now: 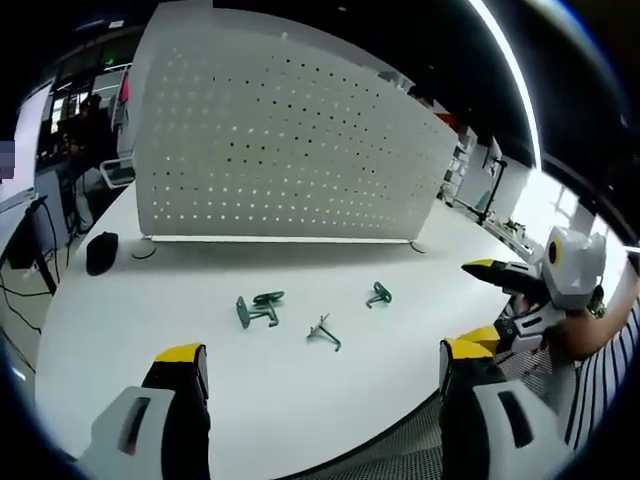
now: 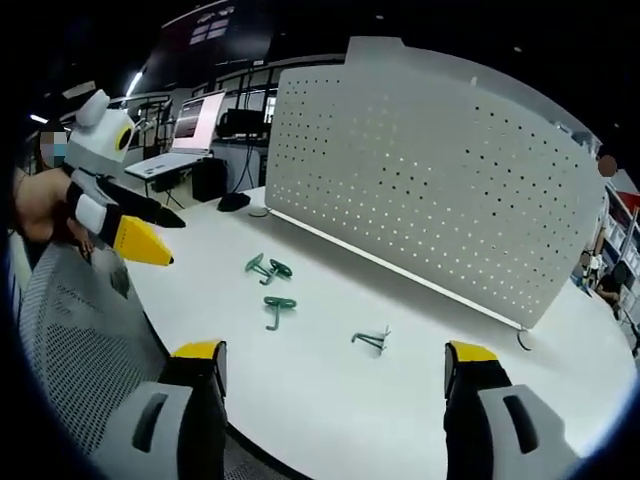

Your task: Insert the hook assembly into the mounting plate slot until the hook locks in place.

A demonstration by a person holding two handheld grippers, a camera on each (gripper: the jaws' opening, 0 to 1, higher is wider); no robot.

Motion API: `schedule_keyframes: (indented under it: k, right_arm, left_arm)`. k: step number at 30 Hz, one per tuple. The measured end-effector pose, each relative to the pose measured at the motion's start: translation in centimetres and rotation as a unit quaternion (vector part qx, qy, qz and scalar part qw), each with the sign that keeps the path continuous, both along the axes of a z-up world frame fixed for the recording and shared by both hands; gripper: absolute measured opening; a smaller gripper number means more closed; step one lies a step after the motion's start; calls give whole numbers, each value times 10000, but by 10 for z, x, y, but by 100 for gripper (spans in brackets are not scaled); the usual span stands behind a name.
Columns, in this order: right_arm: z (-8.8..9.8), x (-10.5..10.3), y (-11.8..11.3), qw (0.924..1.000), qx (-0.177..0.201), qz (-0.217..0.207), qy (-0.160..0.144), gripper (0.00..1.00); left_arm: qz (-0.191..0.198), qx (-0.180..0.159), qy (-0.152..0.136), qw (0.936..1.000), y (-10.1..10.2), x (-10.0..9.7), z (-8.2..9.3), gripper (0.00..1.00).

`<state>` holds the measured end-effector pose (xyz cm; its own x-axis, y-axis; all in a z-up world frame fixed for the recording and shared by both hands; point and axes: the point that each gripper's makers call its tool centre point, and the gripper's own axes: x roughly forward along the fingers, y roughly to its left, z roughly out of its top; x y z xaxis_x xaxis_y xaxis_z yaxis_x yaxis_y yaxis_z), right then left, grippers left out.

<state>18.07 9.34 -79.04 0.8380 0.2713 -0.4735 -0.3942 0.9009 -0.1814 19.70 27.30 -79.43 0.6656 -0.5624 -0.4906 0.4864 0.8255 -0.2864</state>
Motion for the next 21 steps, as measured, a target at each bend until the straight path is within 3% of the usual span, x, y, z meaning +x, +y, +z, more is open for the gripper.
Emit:
schedule_keyframes:
  k: [7,21]
  right_arm:
    - [6,2,0,9998,145,-43,-108,83]
    - [0,2,1,9997,214,-52,59,82]
  left_arm:
    - [-80,51,18,10000,-1,-2,-1,98]
    - [-105,99,100,9998,-2,-2,-5,96]
